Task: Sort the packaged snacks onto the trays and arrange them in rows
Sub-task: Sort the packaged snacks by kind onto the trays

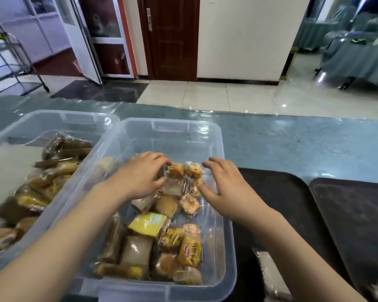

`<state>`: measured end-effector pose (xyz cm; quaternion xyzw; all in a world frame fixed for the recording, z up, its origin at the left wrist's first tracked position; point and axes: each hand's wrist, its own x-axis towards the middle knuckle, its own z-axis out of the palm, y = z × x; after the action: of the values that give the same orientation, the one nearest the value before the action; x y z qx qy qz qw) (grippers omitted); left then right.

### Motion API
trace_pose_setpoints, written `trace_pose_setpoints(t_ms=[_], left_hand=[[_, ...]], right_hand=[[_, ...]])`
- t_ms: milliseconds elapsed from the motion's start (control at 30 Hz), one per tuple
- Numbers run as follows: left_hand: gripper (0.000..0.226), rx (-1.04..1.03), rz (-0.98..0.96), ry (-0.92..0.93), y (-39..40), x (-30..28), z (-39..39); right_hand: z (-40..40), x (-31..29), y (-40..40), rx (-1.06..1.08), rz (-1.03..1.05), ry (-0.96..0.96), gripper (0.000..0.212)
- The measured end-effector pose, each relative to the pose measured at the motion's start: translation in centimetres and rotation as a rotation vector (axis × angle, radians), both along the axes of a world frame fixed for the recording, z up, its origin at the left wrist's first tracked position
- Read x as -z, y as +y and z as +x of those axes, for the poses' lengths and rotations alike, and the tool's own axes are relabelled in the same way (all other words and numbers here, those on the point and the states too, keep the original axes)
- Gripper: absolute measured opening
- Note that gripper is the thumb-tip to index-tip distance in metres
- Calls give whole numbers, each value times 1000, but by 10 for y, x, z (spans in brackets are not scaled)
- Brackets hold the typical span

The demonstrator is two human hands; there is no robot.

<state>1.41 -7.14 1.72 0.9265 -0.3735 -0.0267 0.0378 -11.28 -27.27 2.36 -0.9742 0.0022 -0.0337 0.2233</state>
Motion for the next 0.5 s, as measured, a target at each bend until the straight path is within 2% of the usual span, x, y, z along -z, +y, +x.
trace_pose_setpoints(t_ms=[100,233,367,500], left_hand=[[46,35,120,20,1,5,28],[32,35,193,160,-11,37,55],[37,47,226,342,-11,91,57],[45,132,291,302,-5,132,48]], right_hand=[[38,-5,29,-24,-182,152,57],[94,3,68,-72,-406,536,30],[105,32,81,-176,-526,820,44],[105,62,81,-222,-651,1012,48]])
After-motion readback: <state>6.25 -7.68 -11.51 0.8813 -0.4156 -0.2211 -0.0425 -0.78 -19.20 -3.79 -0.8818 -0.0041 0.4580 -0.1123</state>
